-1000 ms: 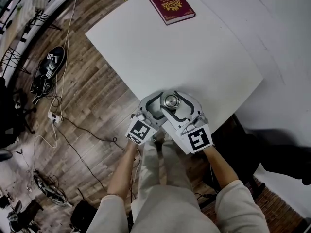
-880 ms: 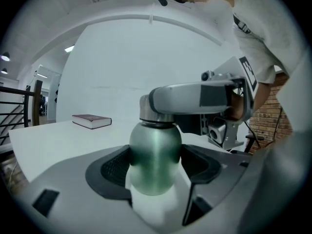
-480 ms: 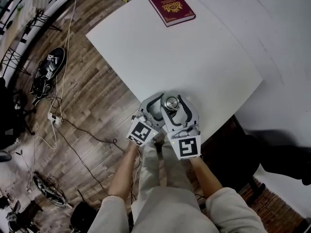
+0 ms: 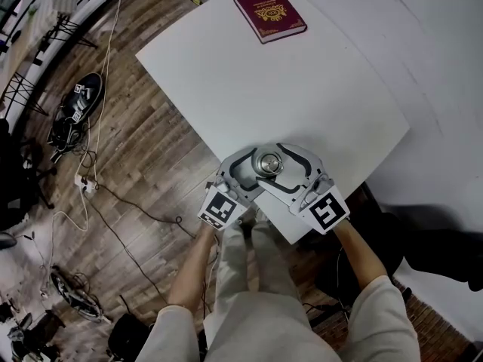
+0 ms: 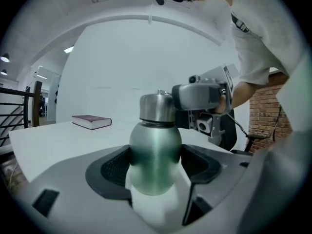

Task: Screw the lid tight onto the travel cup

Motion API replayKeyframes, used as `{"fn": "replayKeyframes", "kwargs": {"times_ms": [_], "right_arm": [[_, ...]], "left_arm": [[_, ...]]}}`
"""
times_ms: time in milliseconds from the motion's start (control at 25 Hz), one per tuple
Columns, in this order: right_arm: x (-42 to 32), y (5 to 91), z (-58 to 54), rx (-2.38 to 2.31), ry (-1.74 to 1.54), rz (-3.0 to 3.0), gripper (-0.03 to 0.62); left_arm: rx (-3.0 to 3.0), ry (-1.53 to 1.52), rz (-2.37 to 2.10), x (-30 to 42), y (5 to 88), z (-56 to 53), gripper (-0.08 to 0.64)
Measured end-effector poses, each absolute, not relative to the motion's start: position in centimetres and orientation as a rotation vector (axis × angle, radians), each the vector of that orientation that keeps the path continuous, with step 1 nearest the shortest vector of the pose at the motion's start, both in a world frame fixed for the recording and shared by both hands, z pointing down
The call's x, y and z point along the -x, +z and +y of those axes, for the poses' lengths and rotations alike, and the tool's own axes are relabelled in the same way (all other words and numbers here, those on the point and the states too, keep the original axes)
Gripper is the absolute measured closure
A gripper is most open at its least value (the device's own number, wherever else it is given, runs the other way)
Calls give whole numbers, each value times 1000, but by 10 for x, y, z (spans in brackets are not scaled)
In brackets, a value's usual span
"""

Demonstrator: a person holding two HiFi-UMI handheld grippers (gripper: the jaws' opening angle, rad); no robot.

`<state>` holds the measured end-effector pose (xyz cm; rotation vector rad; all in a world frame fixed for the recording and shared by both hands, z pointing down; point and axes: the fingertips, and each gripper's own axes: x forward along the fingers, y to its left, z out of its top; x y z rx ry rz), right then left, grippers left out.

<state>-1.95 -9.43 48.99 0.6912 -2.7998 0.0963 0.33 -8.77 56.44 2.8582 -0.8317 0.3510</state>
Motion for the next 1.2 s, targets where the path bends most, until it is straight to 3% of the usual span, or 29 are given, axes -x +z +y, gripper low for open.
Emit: {"fn": "replayKeyframes", "kwargs": {"times_ms": [640,1200], "right_arm": [[47,496,-87,-131,-3,-2765,298],[49,492,-93,-238,-66,-2763,339]], "left_arm": [[-2861,354,-835,-4,565,-89,230],[-2870,363,-842,-3,567,-89,232]]}}
